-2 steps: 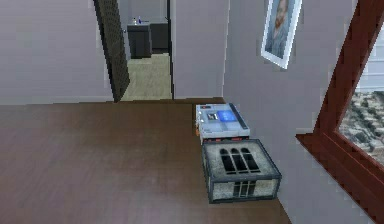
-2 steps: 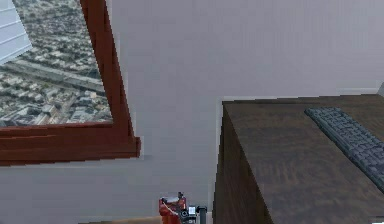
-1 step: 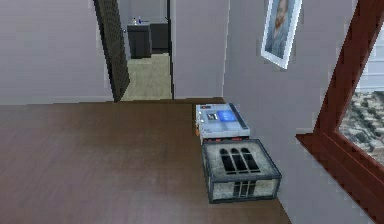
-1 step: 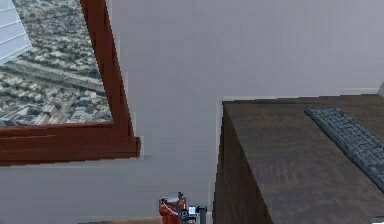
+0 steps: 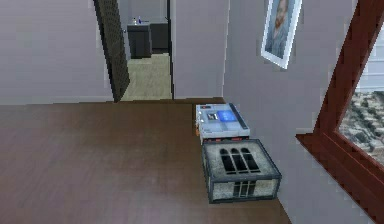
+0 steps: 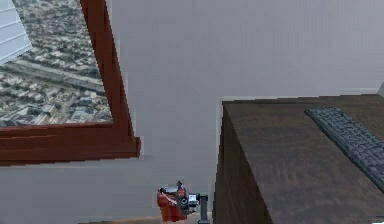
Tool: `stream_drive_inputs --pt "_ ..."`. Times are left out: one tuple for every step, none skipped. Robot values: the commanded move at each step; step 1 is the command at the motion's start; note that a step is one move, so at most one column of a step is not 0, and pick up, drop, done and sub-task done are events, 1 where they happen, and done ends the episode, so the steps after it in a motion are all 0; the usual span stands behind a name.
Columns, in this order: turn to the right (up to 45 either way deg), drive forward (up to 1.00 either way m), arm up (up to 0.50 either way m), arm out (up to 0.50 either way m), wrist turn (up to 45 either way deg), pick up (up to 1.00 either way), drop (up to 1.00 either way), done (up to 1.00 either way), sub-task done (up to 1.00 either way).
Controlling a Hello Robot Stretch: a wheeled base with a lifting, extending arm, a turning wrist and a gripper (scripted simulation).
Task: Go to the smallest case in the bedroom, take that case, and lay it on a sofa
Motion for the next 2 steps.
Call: stream_drive_inputs --pt "0.0 0.00 0.50 0.00 0.0 0.00 0.00 0.00 0.00" --pt "0.0 0.00 0.18 0.00 0.0 0.00 0.00 0.00 0.00"
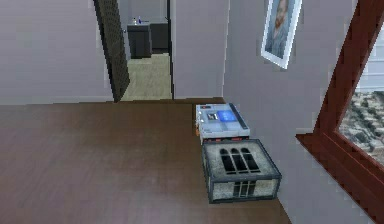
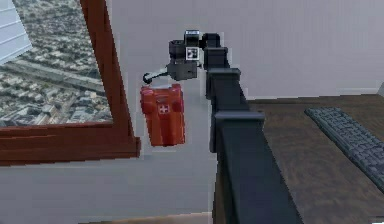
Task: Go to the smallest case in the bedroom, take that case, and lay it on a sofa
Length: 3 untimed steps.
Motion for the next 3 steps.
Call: stream_drive_inputs --pt "0.0 0.00 0.00 0.00 -45.0 0.00 0.00 0.00 0.00" --pt "0.0 0.00 0.00 0.00 -45.0 0.00 0.00 0.00 0.00" --pt "0.0 0.00 0.00 0.00 -15.0 0.00 0.00 0.00 0.00"
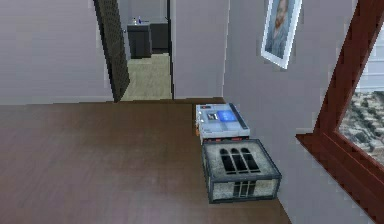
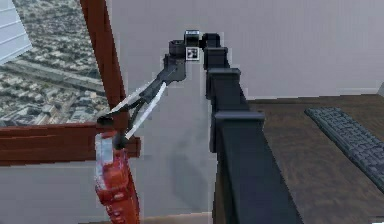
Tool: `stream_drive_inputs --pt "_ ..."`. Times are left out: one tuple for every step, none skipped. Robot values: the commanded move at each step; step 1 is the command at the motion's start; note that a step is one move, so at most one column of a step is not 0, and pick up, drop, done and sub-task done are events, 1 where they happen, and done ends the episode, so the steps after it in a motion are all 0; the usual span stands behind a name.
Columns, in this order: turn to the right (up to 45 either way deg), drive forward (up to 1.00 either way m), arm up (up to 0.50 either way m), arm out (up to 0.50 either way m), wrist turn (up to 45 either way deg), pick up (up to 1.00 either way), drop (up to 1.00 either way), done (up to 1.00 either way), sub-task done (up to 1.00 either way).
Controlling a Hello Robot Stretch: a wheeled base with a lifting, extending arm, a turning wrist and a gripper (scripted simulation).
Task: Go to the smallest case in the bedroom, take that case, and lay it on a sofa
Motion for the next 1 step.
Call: stream_drive_inputs --pt "0.0 0.00 0.00 -0.40 0.0 0.00 0.00 0.00 0.00"
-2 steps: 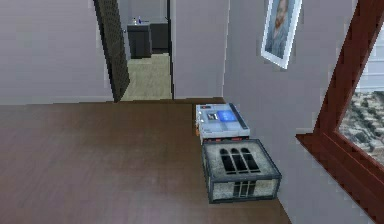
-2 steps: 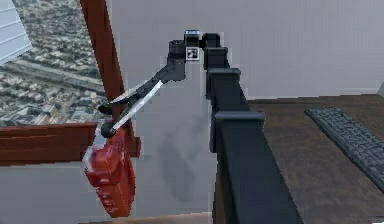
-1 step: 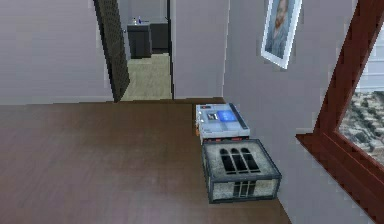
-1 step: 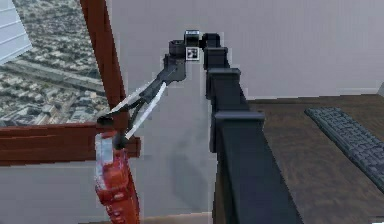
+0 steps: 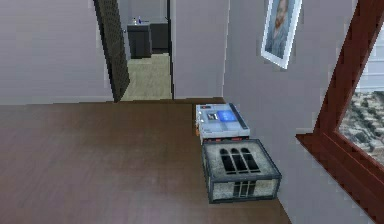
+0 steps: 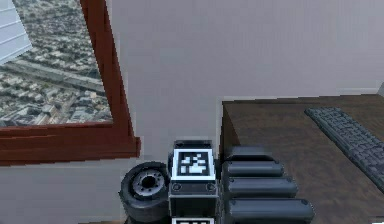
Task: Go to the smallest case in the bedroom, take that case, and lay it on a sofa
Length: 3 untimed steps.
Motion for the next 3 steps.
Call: stream_drive_inputs --pt "-3.0 0.00 0.00 0.00 0.0 0.00 0.00 0.00 0.00" --pt "0.0 0.05 0.00 0.00 0.0 0.00 0.00 0.00 0.00" --pt "-9.0 0.00 0.00 0.00 0.0 0.00 0.00 0.00 0.00"
